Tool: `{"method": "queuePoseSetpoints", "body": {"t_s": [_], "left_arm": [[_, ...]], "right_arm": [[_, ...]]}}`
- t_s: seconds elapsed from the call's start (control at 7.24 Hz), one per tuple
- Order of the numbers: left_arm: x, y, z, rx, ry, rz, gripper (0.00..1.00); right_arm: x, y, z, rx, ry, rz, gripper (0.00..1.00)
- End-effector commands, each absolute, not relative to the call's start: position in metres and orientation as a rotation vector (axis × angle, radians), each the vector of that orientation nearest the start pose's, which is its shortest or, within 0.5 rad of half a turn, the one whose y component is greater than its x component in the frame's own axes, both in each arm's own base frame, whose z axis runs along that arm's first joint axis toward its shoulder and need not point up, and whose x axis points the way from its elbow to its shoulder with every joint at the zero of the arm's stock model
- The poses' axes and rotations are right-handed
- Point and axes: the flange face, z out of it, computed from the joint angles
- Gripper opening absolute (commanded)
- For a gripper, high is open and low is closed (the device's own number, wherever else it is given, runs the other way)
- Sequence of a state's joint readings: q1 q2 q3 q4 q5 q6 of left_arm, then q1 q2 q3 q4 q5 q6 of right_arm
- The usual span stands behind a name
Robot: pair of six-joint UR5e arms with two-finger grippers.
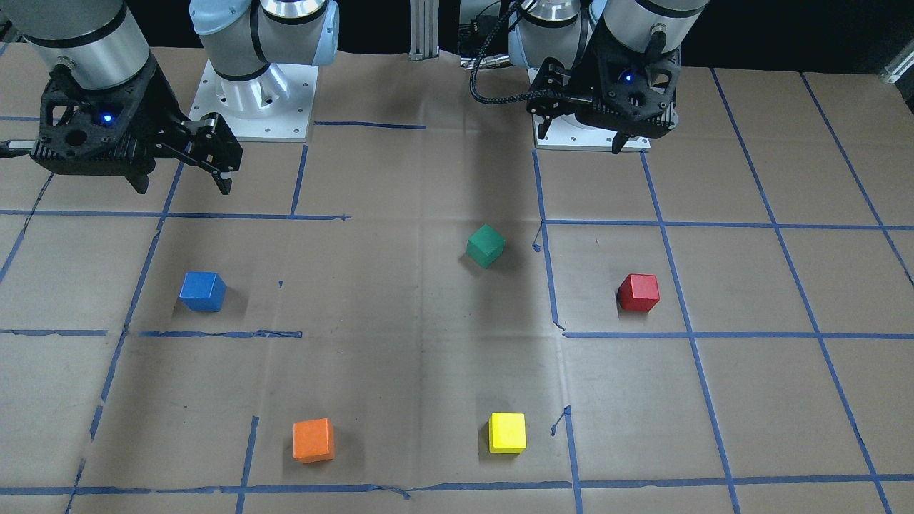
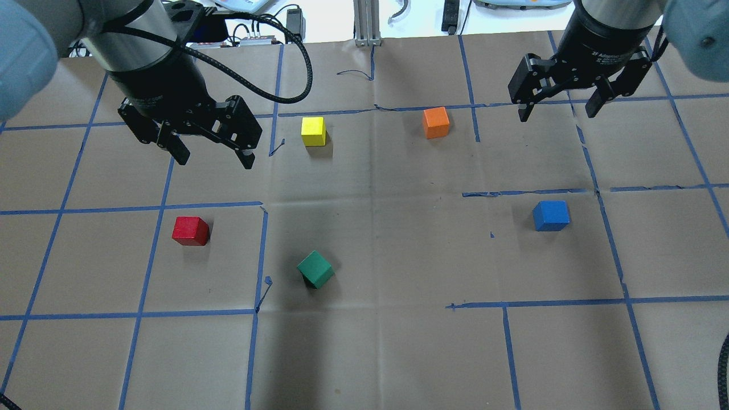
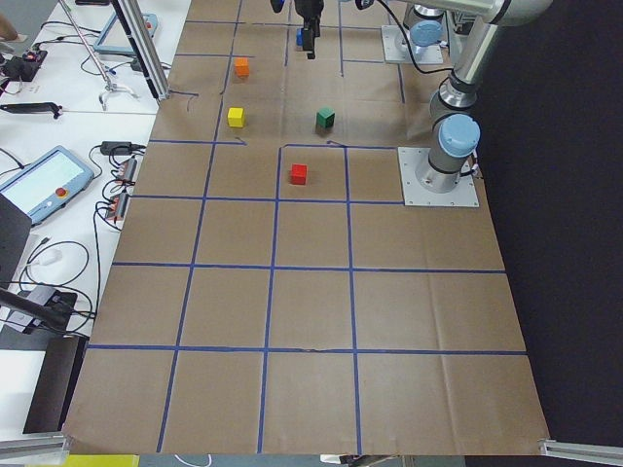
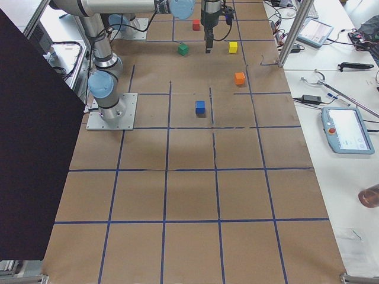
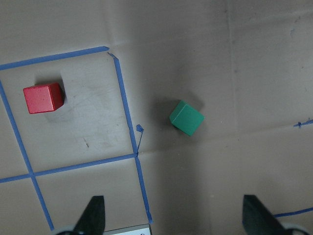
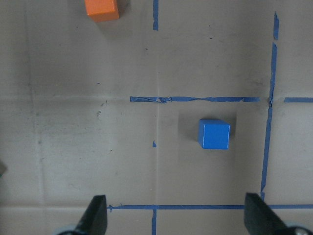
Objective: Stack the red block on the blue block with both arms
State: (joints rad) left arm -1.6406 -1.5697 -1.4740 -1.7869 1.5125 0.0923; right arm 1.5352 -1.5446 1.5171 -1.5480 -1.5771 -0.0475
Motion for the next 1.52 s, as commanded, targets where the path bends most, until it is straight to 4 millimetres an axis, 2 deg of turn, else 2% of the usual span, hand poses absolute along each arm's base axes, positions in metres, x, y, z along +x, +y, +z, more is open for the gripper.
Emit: {"method": "queuePoseSetpoints", "body": {"t_s": [0.0,1.38], "left_arm": [[-0.171,-0.461,0.526,0.245,3.184,0.154,1.00],[-0.171,-0.461,0.516,0.250,3.190,0.161,1.00]], "right_arm": [[0.115,-0.508,0.499,-0.019,3.148,-0.007,1.00],[0.115,-0.508,0.499,-0.022,3.149,-0.012,1.00]]}}
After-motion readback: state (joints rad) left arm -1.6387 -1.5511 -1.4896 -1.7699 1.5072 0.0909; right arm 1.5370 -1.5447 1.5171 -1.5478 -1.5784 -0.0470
